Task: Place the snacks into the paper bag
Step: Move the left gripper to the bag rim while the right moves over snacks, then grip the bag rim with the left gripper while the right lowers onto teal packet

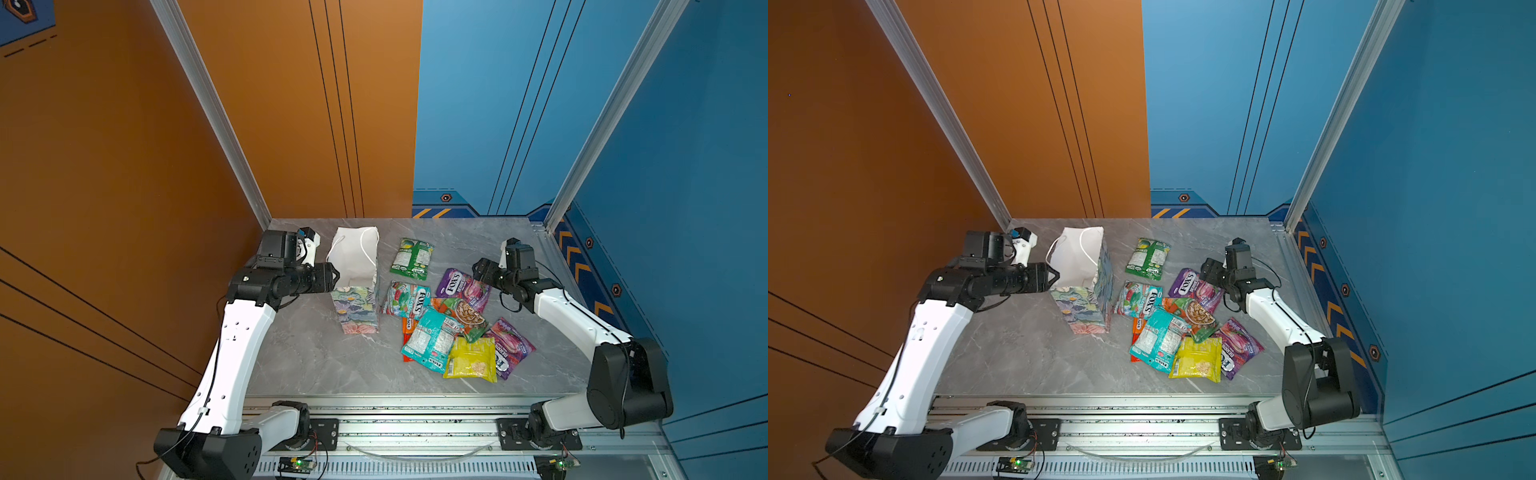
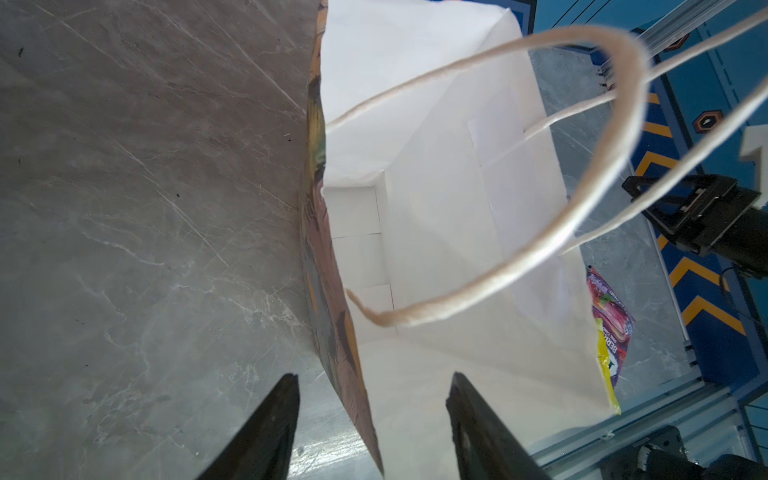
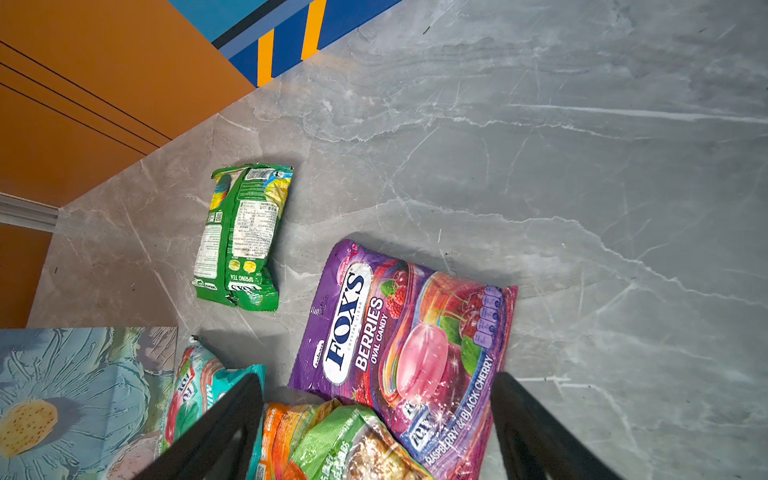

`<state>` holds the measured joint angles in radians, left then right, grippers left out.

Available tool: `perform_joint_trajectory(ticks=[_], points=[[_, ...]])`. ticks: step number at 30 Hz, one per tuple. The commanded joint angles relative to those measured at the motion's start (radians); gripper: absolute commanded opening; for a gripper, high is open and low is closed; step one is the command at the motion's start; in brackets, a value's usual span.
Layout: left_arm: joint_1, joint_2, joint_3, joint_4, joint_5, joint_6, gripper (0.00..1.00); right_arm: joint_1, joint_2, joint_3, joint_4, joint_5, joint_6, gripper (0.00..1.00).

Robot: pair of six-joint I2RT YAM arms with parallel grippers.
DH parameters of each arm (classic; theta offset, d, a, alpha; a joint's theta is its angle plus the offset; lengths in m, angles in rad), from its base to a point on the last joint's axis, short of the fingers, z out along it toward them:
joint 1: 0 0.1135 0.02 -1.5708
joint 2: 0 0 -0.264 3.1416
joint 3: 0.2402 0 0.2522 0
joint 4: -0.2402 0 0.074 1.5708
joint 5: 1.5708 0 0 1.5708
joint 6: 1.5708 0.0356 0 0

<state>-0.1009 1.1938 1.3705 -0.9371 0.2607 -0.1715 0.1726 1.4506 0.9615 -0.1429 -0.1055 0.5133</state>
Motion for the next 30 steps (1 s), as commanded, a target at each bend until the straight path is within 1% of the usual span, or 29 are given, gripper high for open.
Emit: perform_joint_trajectory(ticks=[1, 4, 6, 7, 10, 12, 15, 17, 20, 24, 30], points=[[-0.013, 0.019, 0.029, -0.02, -0.008, 0.022, 0.57, 0.008, 0.0, 0.032, -0.037, -0.017, -0.011, 0.86], [-0.015, 0.03, 0.03, -0.024, -0.017, 0.029, 0.56, 0.01, 0.002, 0.044, -0.049, -0.027, -0.031, 0.84], [-0.015, 0.042, 0.032, -0.026, -0.025, 0.031, 0.53, 0.013, 0.01, 0.062, -0.067, -0.053, -0.056, 0.83], [-0.015, 0.049, 0.035, -0.026, -0.027, 0.031, 0.52, 0.016, 0.016, 0.072, -0.074, -0.084, -0.072, 0.81], [-0.017, 0.069, 0.048, -0.025, -0.039, 0.03, 0.47, 0.034, 0.039, 0.095, -0.094, -0.204, -0.133, 0.81], [-0.02, 0.081, 0.056, -0.025, -0.055, 0.028, 0.44, 0.061, 0.07, 0.127, -0.153, -0.278, -0.191, 0.8], [-0.027, 0.095, 0.065, -0.026, -0.058, 0.03, 0.39, 0.118, 0.116, 0.172, -0.268, -0.345, -0.281, 0.77], [-0.031, 0.102, 0.069, -0.025, -0.06, 0.03, 0.35, 0.156, 0.129, 0.174, -0.31, -0.386, -0.315, 0.75], [-0.036, 0.101, 0.071, -0.026, -0.059, 0.032, 0.29, 0.188, 0.115, 0.143, -0.332, -0.389, -0.341, 0.76], [-0.037, 0.098, 0.068, -0.025, -0.063, 0.033, 0.16, 0.211, 0.071, 0.09, -0.364, -0.376, -0.357, 0.76], [-0.037, 0.095, 0.073, -0.025, -0.05, 0.032, 0.05, 0.239, -0.033, -0.006, -0.384, -0.297, -0.33, 0.77]])
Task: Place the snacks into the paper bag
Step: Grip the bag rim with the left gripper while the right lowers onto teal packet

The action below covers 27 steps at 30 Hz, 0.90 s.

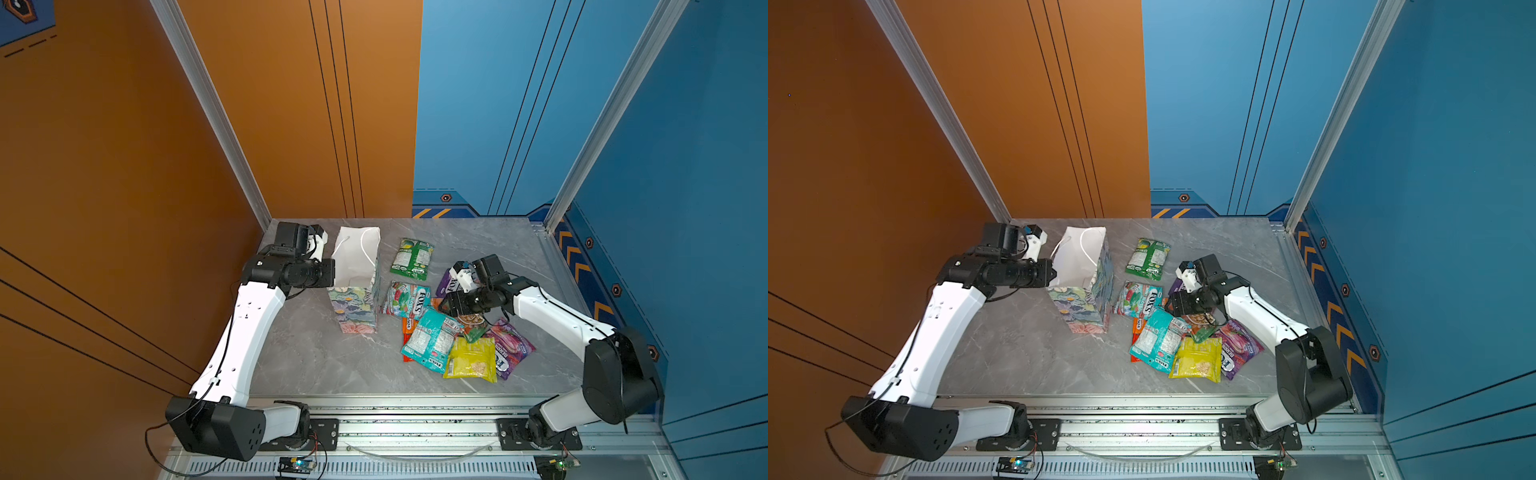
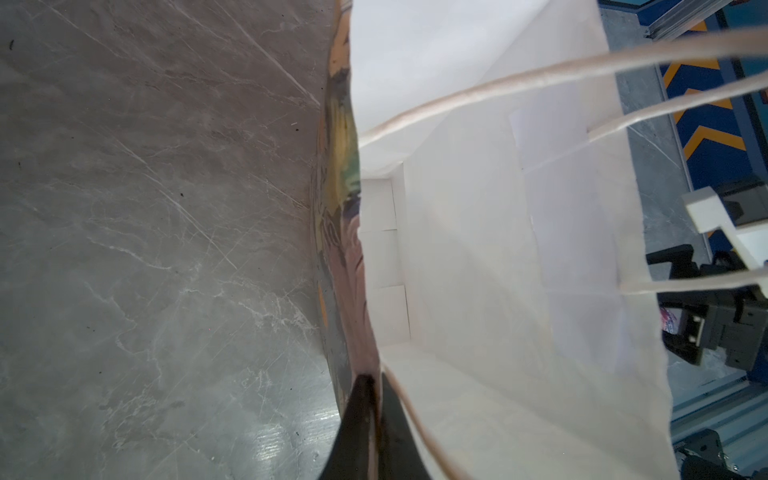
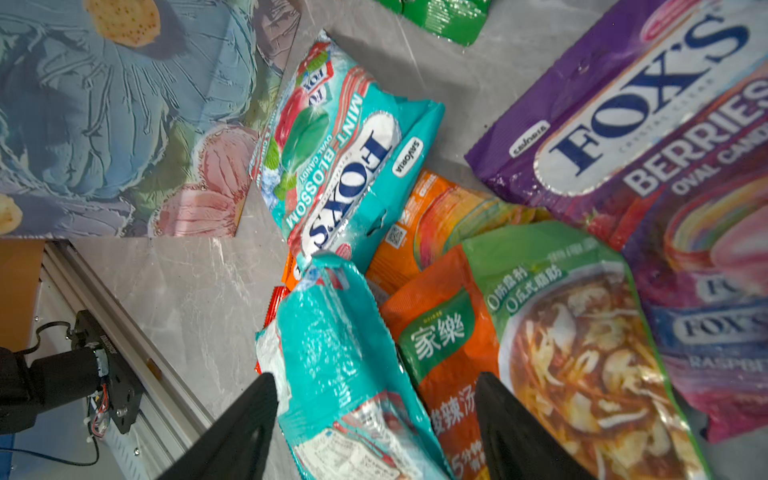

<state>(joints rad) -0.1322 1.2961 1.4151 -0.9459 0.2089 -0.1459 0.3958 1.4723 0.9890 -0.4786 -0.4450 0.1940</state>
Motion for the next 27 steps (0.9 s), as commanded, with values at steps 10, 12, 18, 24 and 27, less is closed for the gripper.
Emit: perform_joint_trajectory(ticks=[10, 12, 18, 24, 27], points=[[0.004, -0.015, 0.02, -0.027, 0.099, -0.006, 0.0, 0.063, -0.044, -0.046, -0.06, 0.143, -0.049, 0.77], [0.012, -0.02, 0.018, -0.041, 0.121, -0.008, 0.0, 0.063, -0.023, -0.032, -0.056, 0.139, -0.063, 0.77], [0.035, -0.053, -0.004, -0.09, 0.142, 0.003, 0.0, 0.071, 0.047, -0.009, -0.027, 0.083, -0.072, 0.77], [0.079, -0.095, -0.048, -0.106, 0.192, 0.002, 0.0, 0.078, 0.088, -0.029, 0.033, 0.011, -0.052, 0.76], [0.085, -0.094, -0.058, -0.105, 0.197, 0.001, 0.0, 0.078, 0.095, -0.035, 0.05, 0.002, -0.044, 0.74]])
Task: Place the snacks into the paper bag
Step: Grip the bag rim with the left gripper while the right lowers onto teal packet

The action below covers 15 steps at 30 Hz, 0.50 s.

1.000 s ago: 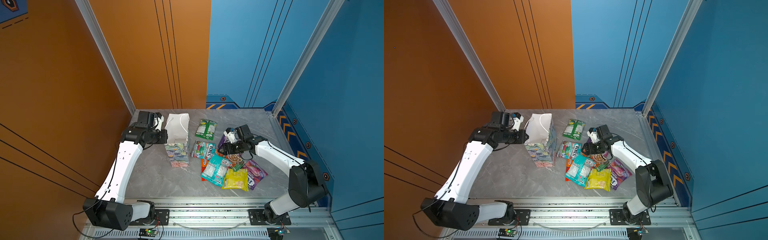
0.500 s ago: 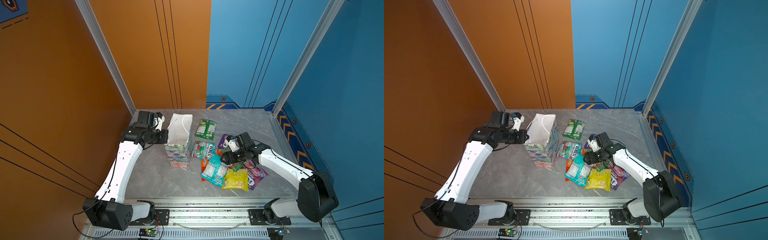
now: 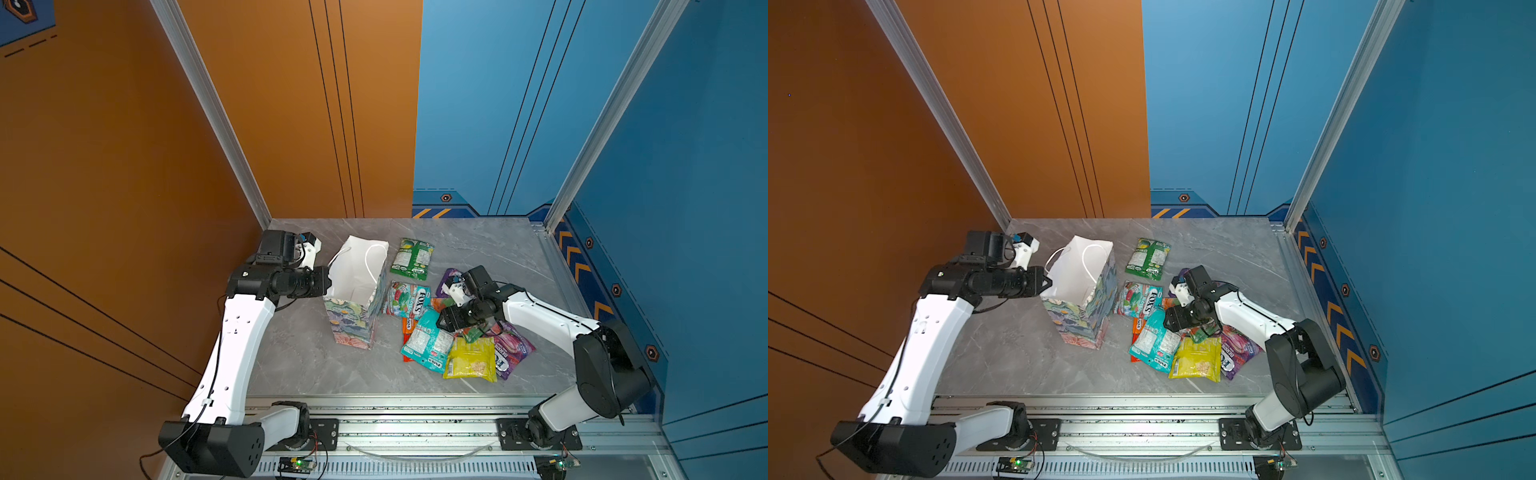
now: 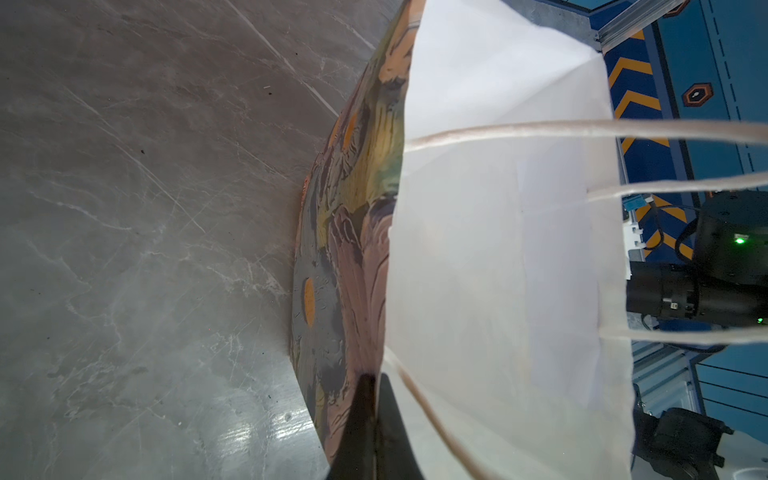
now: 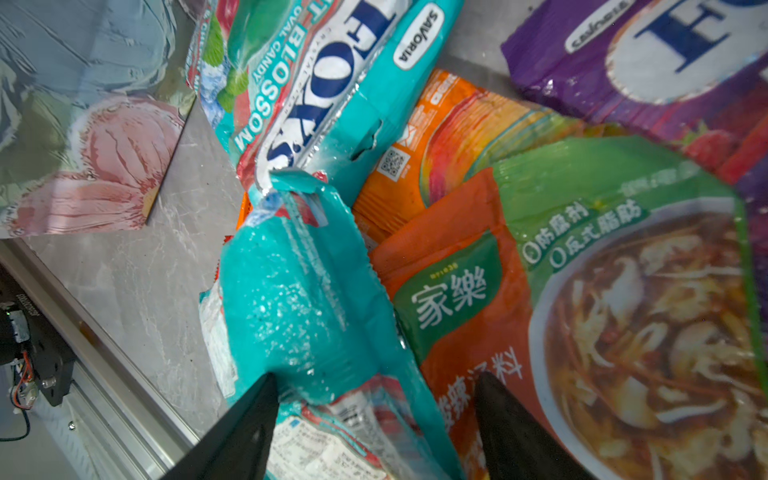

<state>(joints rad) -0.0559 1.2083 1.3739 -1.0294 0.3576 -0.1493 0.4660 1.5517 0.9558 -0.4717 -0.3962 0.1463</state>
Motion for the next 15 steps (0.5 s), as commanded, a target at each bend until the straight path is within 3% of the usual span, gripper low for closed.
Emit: perform_joint_trajectory(ticks=[1, 7, 15], points=[[0.008, -0.004, -0.019, -0.021, 0.049, 0.002, 0.0, 0.008, 0.019, -0.002, 0.045, -0.046, 0.008, 0.73], [0.013, -0.004, -0.035, 0.004, 0.057, -0.014, 0.0, 0.01, 0.007, -0.015, 0.093, -0.049, 0.042, 0.6], [0.034, -0.02, -0.083, 0.053, 0.058, -0.042, 0.0, 0.013, -0.006, -0.011, 0.089, -0.046, 0.047, 0.25]])
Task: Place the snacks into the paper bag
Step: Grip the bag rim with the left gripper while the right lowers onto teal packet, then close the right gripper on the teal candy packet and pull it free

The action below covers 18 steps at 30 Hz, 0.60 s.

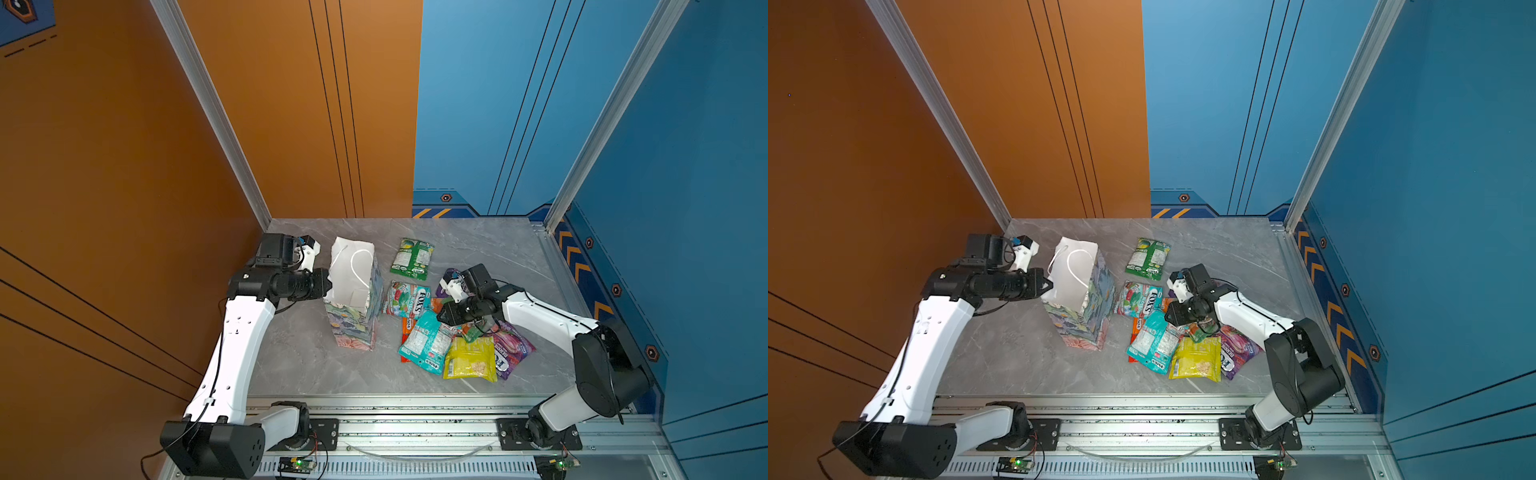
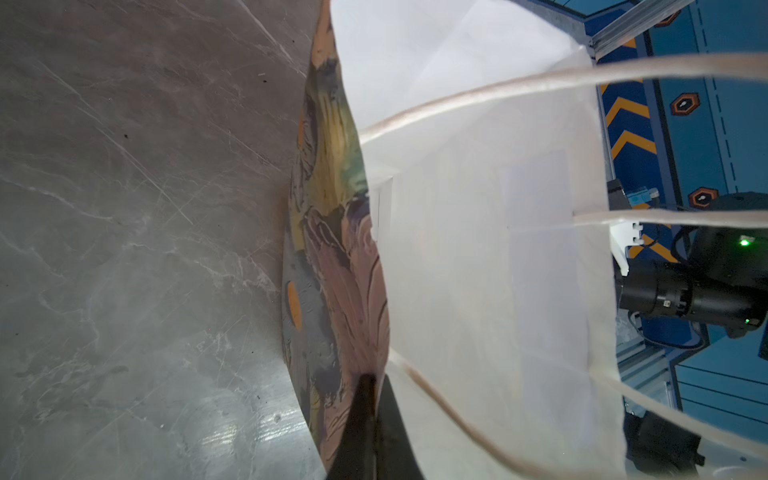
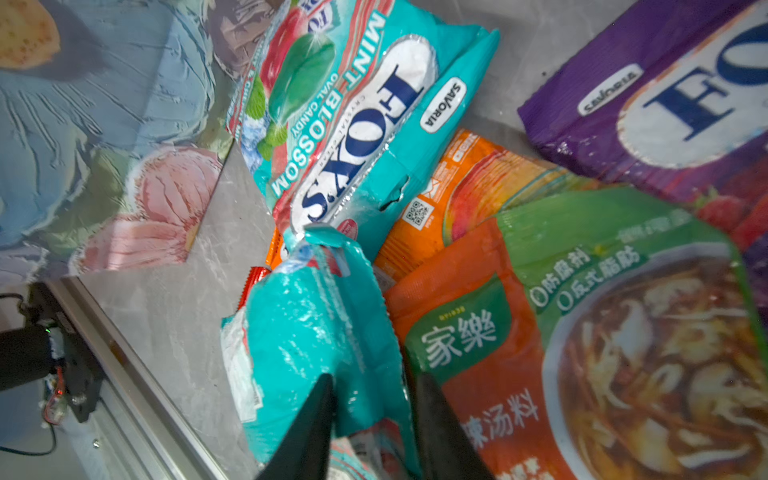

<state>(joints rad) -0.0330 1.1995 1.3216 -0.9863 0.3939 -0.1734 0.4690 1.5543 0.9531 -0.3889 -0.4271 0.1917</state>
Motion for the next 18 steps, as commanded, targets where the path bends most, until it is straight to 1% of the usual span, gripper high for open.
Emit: perform_joint_trajectory(ticks=[1, 3, 5, 6, 11, 18], points=[[0.015, -0.013, -0.035, 0.017, 0.027, -0.023, 0.0, 0.01, -0.014, -0.007, 0.004, -0.012, 0.003, 0.2], [0.02, -0.02, -0.043, 0.04, 0.042, -0.035, 0.0, 0.008, -0.024, 0.003, -0.006, -0.006, 0.002, 0.13], [0.024, -0.026, -0.05, 0.058, 0.051, -0.047, 0.0, 0.007, -0.031, 0.02, -0.021, -0.002, 0.002, 0.03], [0.025, -0.029, -0.051, 0.065, 0.053, -0.05, 0.0, 0.007, -0.035, 0.03, -0.03, -0.004, 0.004, 0.0], [0.024, -0.031, -0.059, 0.079, 0.063, -0.058, 0.0, 0.007, -0.042, 0.074, -0.063, -0.02, 0.003, 0.0], [0.025, -0.034, -0.067, 0.08, 0.071, -0.06, 0.0, -0.012, -0.074, 0.087, -0.064, -0.047, 0.009, 0.0]])
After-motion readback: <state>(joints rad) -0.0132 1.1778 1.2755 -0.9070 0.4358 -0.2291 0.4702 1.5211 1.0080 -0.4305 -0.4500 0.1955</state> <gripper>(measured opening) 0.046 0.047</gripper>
